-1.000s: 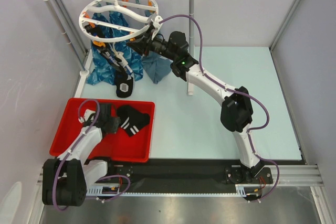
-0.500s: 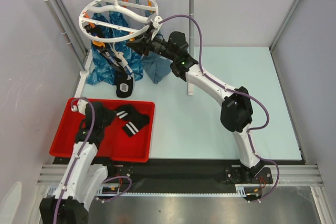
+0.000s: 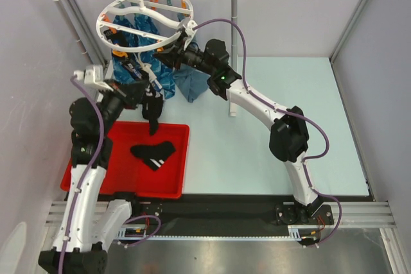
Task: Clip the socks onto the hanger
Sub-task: Pick up the sock from the bin, then clamp the sock onto the hanger.
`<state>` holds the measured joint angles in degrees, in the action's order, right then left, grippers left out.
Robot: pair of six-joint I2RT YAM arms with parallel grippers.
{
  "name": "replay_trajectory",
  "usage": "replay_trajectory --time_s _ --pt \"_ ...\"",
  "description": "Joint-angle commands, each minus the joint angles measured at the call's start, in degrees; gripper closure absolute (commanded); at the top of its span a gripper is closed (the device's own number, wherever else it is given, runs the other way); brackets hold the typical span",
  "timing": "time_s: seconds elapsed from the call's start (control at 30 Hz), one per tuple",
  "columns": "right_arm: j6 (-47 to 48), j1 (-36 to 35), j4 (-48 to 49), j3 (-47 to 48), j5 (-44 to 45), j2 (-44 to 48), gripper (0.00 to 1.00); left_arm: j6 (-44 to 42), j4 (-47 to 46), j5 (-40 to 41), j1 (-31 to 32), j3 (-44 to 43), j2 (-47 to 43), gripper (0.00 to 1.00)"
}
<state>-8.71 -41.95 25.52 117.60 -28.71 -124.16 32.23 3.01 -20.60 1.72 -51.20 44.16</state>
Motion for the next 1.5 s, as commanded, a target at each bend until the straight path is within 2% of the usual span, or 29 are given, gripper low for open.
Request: replay_trajectory --time_s 0.0,0.13,0.2,0.4,0.5,0.6,0.8,0.93,1.17,1.33,1.47 --pt "1.41 -1.02 -1.17 1.93 -0.91 2.61 1.0 -5.51 -3.79 -10.23 0.13 -8.11 5.75 1.0" --pt "1.59 -1.29 -1.7 2.02 -0.21 3.04 1.0 -6.47 -3.27 -13.84 0.39 -14.17 11.11 1.0" --pt "1.94 -1.29 -2.14 2.02 -0.21 3.22 1.0 -7.35 -1.95 -17.61 0.39 -14.19 12.35 1.0" --pt "2.65 -1.2 -3.02 1.93 -0.47 3.66 1.0 -8.14 -2.74 -20.26 0.39 -11.21 12.7 1.0" --pt "2.38 -1.2 -2.84 1.93 -0.82 3.84 1.0 -10.42 -0.91 -23.07 0.39 -12.34 14.63 1.0" --pt "2.21 -1.29 -2.67 1.84 -1.0 4.01 1.0 -14.02 2.44 -23.35 0.31 -14.98 18.05 1.0" --pt "1.59 -1.38 -2.23 1.4 -1.35 4.54 1.0 -16.4 3.32 -23.52 0.13 -16.3 24.47 1.0" --pt "1.94 -1.55 -2.66 1.14 -2.4 5.07 1.0 -15.18 -0.98 -24.4 -0.49 -16.03 25.71 1.0" --pt "2.38 -1.46 -1.7 -1.14 -4.25 6.3 1.0 -16.58 -2.83 -27.12 -1.54 -16.48 26.41 1.0" --pt "1.51 -1.46 -0.3 -2.46 -4.86 7.0 1.0 -16.58 -5.64 -27.3 -4.61 -16.21 26.41 1.0" --pt "1.06 -1.38 0.23 -3.08 -5.39 7.26 1.0 -14.13 -8.71 -28.35 -5.23 -16.04 26.68 1.0"
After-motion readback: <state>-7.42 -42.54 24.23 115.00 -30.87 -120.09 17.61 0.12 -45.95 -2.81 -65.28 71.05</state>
